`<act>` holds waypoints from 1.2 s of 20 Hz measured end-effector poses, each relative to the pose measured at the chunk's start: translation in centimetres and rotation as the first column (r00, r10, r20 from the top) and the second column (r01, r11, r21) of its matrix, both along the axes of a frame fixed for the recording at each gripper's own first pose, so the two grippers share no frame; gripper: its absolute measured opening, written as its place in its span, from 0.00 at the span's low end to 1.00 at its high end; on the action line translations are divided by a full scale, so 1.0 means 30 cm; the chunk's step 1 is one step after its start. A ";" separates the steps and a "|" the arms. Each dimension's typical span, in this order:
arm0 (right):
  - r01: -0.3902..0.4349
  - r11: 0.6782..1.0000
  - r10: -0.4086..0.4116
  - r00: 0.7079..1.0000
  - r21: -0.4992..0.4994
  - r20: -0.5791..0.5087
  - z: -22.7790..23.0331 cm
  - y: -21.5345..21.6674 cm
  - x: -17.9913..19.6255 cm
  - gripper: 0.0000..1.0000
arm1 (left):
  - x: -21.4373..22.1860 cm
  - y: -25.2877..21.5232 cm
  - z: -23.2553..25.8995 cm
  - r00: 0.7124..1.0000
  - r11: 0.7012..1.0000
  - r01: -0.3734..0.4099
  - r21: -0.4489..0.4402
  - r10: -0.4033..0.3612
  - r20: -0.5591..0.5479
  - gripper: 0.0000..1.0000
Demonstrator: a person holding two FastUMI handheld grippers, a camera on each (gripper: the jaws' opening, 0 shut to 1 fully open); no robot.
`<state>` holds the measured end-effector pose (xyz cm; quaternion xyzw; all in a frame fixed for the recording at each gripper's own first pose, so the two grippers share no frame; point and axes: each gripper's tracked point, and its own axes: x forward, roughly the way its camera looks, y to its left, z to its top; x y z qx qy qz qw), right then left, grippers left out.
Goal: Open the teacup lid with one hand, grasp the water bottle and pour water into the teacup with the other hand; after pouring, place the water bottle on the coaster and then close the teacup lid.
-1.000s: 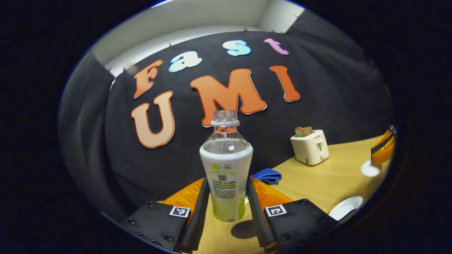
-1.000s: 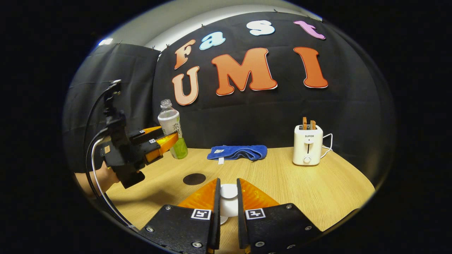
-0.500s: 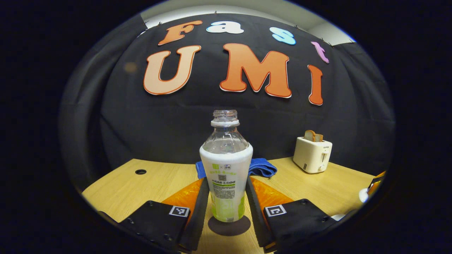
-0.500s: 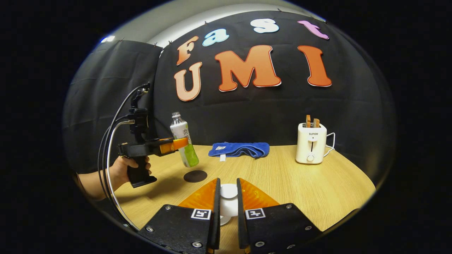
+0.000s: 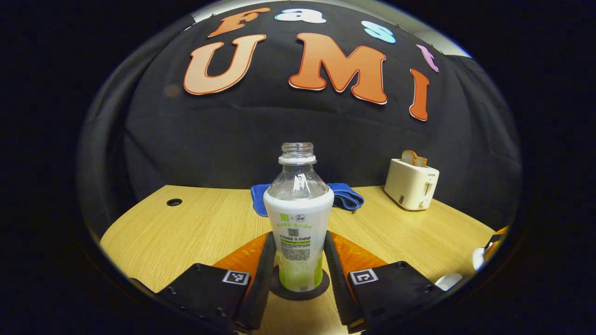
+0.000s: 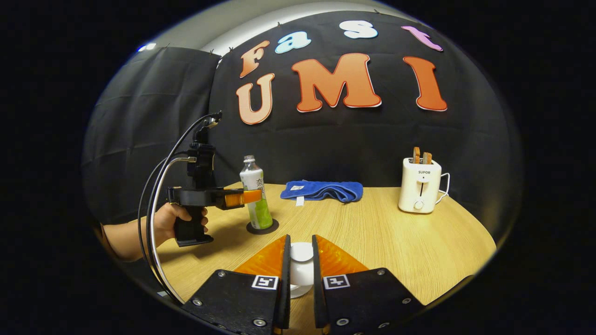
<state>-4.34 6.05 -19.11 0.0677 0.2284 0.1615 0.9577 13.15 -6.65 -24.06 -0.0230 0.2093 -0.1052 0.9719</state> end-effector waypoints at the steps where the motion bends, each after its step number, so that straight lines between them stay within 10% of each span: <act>1: -0.006 1.000 0.006 1.000 -0.003 -0.004 -0.001 0.004 -0.001 0.21 | -0.007 -0.003 -0.007 1.000 1.000 0.011 0.007 -0.011 -0.010 0.63; 12: -0.033 0.999 0.033 0.999 -0.008 -0.014 -0.039 0.060 -0.010 0.21 | -0.056 0.011 0.050 0.999 0.999 0.027 0.028 -0.028 0.029 0.92; 24: -0.076 0.995 0.075 0.997 -0.059 -0.005 -0.121 0.147 -0.023 0.21 | -0.193 0.016 0.202 0.992 1.000 -0.001 0.025 -0.002 0.127 0.93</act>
